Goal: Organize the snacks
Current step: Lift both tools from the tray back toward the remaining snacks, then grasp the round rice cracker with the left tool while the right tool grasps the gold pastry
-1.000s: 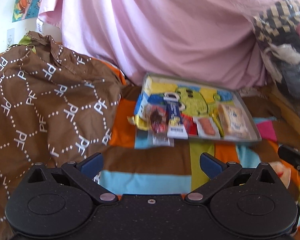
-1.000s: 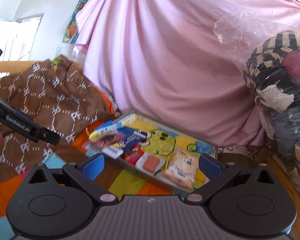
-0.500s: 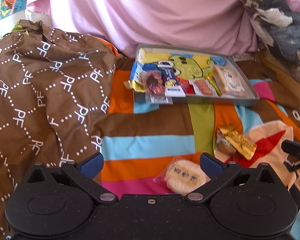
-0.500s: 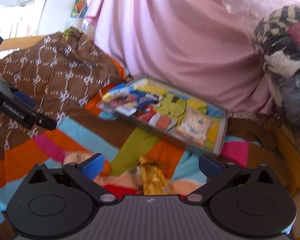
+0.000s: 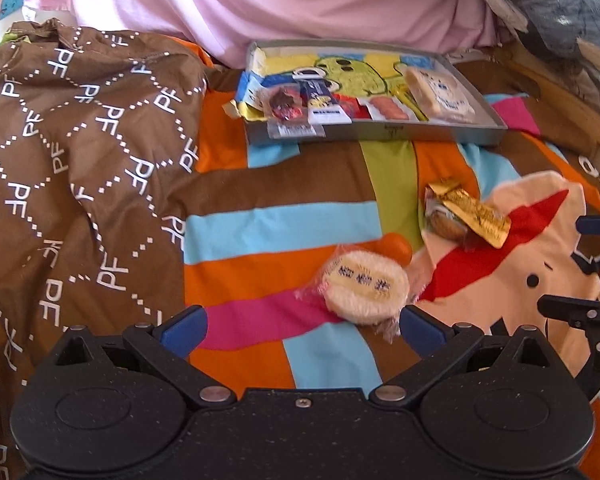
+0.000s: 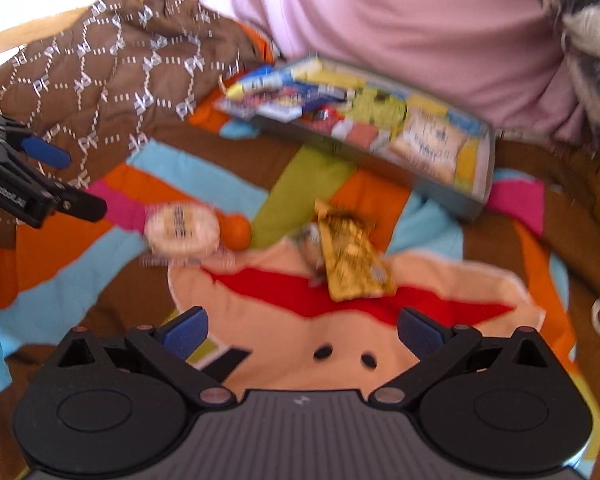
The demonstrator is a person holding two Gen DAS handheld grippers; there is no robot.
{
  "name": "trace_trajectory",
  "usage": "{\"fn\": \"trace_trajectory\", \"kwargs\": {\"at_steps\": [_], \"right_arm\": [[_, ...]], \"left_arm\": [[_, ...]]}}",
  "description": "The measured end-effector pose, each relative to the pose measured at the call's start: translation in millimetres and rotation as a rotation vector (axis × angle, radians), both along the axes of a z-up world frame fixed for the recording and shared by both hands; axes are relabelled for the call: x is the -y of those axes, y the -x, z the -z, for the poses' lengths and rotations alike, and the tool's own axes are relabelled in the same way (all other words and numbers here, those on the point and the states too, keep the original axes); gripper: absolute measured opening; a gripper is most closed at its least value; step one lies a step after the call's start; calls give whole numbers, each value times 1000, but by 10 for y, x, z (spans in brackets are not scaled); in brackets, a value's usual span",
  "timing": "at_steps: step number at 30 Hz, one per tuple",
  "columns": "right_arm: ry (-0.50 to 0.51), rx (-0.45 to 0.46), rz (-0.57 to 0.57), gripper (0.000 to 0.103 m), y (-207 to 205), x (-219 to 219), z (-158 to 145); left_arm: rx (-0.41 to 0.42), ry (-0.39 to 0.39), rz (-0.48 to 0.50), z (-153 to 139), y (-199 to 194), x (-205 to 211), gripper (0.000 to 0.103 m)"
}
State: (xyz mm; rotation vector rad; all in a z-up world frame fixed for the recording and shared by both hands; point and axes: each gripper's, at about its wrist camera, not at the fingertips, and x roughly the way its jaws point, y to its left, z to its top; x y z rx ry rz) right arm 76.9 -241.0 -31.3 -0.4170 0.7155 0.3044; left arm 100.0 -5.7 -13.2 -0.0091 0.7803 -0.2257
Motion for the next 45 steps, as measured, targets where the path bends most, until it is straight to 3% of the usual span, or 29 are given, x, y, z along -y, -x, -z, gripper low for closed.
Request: {"fn": "trace_trajectory", "kwargs": {"at_steps": [6, 14, 23, 32, 40, 45], "right_arm": [[15, -60, 19, 103, -62, 68, 182], [12, -59, 30, 103, -316, 173, 226], [-86, -59, -17, 102, -780, 282, 144], [-192, -112, -19, 90, -1218, 269, 157], [-227, -168, 11, 75, -1418, 280, 271], [-220, -181, 10, 67, -1363, 304, 310]], "left_arm": [[-10, -28, 50, 96, -1, 78, 102], [-5, -40, 94, 189, -136, 192, 102], [21, -22, 142, 277, -446, 379, 102], [15, -34, 279, 427, -685, 597, 98], [-27, 29, 268, 490, -824, 550, 86], [-39, 47, 255, 506, -822, 518, 83]]}}
